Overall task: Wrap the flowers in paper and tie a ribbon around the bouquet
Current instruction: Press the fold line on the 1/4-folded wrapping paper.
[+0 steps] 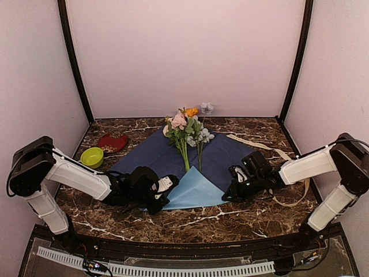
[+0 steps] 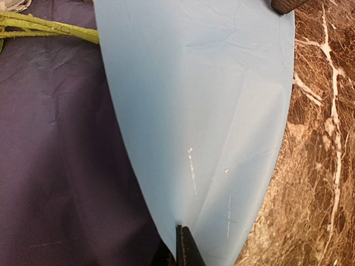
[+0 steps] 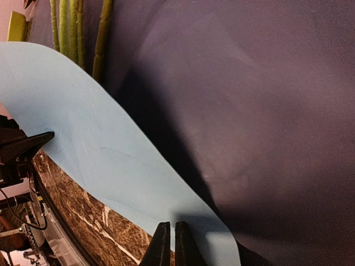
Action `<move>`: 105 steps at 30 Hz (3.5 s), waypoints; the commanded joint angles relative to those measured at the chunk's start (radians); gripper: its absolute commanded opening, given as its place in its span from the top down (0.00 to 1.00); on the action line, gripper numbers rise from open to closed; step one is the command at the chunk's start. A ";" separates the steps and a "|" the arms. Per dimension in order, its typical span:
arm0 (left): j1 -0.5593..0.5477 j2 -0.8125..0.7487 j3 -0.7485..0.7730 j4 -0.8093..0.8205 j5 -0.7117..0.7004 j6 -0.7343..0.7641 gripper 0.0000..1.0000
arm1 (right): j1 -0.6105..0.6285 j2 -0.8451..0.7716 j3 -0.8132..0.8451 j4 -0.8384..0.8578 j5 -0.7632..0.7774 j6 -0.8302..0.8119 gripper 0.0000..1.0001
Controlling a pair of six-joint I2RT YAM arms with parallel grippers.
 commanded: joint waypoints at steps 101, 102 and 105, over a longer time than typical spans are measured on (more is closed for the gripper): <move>-0.134 -0.218 -0.086 -0.696 -0.244 -0.690 1.00 | 0.228 0.080 0.125 -0.322 0.353 -0.081 0.98; -0.128 -0.236 -0.070 -0.727 -0.255 -0.688 1.00 | 0.228 0.080 0.125 -0.324 0.353 -0.083 0.98; -0.126 -0.306 0.001 -0.798 -0.299 -0.690 1.00 | 0.229 0.078 0.129 -0.324 0.360 -0.086 0.98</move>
